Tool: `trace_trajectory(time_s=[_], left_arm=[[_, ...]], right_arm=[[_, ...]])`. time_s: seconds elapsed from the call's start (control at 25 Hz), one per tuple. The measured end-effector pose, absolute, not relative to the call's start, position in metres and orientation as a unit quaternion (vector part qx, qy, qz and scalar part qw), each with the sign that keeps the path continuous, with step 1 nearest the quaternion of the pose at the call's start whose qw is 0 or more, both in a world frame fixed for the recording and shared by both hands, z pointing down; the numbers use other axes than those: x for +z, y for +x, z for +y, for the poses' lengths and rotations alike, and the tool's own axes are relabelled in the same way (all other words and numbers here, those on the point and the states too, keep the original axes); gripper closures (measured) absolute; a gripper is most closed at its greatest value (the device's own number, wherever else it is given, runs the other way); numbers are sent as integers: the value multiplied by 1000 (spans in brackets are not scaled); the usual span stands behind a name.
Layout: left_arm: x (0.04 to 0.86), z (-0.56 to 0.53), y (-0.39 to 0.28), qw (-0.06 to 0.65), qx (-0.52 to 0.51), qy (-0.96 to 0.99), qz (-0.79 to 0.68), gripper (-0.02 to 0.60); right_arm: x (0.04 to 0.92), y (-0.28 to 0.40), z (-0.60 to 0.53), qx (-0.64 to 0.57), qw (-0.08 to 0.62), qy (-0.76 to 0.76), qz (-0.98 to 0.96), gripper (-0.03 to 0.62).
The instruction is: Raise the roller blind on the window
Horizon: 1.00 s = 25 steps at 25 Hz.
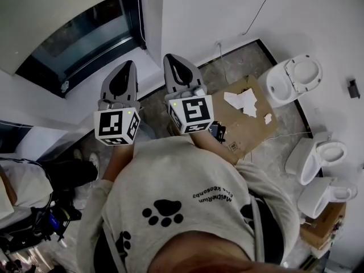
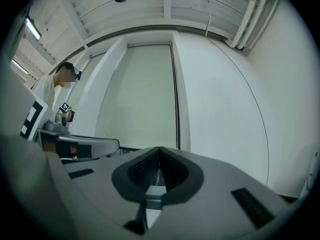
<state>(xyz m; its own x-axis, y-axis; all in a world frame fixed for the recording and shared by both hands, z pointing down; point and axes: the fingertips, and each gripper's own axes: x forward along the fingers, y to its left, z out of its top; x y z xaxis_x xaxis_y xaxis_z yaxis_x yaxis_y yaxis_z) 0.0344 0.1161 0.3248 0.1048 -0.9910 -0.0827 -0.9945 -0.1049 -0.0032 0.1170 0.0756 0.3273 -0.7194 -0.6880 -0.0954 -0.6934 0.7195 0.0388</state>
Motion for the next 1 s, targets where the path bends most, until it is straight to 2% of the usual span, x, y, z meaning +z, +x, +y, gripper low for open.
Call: trace_trajectory(time_s=[0.52,1.0], left_arm=[[312,-15,-59,9,32,-796,604,574],[316,-131,-102,22,28,-852,523,574]], right_arm=[[319,18,-40,31,2,-428,903,585],[324,-35,-145,39,4,-498,866,585]])
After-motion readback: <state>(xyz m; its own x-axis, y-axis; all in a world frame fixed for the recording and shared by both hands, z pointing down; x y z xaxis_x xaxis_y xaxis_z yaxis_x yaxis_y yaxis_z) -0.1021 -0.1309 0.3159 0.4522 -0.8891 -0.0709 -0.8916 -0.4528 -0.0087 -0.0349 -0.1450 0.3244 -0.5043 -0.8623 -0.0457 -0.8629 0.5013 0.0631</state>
